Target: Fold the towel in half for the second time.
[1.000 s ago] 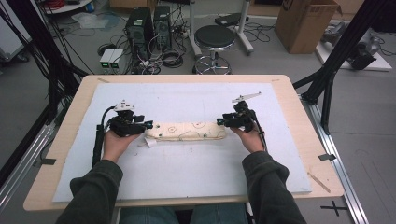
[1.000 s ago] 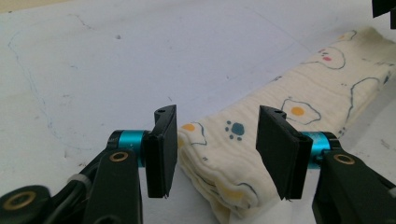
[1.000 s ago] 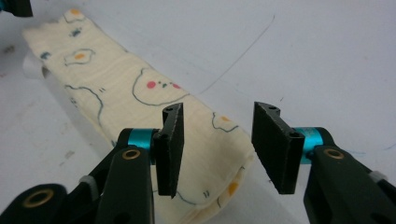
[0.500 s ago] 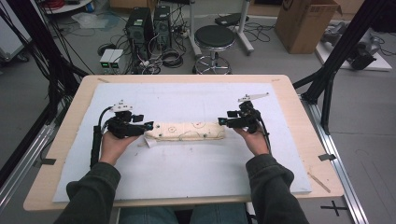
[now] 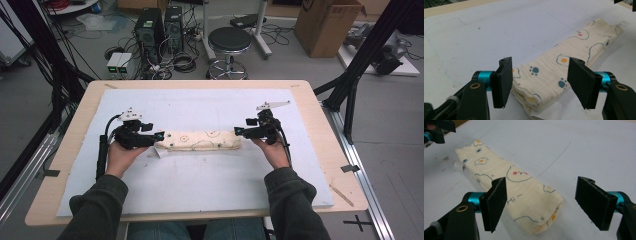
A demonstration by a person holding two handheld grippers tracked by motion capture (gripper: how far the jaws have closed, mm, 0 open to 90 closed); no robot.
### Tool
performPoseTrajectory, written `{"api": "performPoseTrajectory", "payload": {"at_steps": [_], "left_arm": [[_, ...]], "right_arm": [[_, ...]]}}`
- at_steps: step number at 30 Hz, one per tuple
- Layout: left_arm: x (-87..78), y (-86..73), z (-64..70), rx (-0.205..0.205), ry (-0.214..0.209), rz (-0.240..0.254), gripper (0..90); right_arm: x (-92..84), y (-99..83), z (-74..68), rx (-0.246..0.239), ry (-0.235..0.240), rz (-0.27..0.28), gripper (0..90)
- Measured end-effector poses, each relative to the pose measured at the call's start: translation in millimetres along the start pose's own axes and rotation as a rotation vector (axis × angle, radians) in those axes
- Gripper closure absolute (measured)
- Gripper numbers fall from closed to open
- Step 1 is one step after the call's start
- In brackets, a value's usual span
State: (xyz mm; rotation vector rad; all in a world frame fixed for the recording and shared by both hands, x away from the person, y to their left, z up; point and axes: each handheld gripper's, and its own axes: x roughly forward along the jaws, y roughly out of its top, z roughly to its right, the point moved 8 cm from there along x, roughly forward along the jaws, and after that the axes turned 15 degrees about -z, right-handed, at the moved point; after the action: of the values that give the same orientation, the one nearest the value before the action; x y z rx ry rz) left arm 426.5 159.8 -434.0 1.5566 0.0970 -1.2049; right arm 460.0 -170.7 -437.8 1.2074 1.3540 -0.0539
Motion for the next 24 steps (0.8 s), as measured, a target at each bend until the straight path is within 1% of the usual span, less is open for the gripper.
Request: {"api": "performPoseTrajectory", "payload": {"at_steps": [2, 6, 9, 10, 11, 14, 24], "left_arm": [[-1.0, -0.1, 0.0, 0.008, 0.002, -0.001, 37.2], [-2.1, -0.3, 1.3, 0.006, 0.0, 0.003, 36.5], [-3.9, -1.0, 2.0, 0.009, 0.001, 0.007, 36.1], [-4.9, -1.5, 1.5, 0.015, 0.004, 0.006, 36.0], [-5.2, -1.7, 1.9, 0.01, 0.003, 0.012, 35.9], [-6.9, -4.1, 1.4, 0.013, 0.003, 0.01, 35.5], [-14.4, -10.8, 3.5, 0.021, 0.002, 0.021, 34.6]], "right_arm": [[0.0, -1.4, 0.2, 0.003, -0.003, -0.003, 23.0], [-0.1, -3.5, 0.1, 0.008, -0.008, -0.005, 20.2], [-2.2, -3.1, -2.1, -0.001, -0.009, 0.0, 19.7], [-3.0, -2.8, -3.2, -0.001, -0.011, 0.004, 19.3], [-3.9, -2.7, -4.3, -0.003, -0.01, 0.005, 19.2], [-5.5, -2.5, -6.5, -0.012, -0.013, 0.011, 18.4], [-10.0, -3.9, -14.4, -0.031, -0.013, 0.008, 17.3]]}}
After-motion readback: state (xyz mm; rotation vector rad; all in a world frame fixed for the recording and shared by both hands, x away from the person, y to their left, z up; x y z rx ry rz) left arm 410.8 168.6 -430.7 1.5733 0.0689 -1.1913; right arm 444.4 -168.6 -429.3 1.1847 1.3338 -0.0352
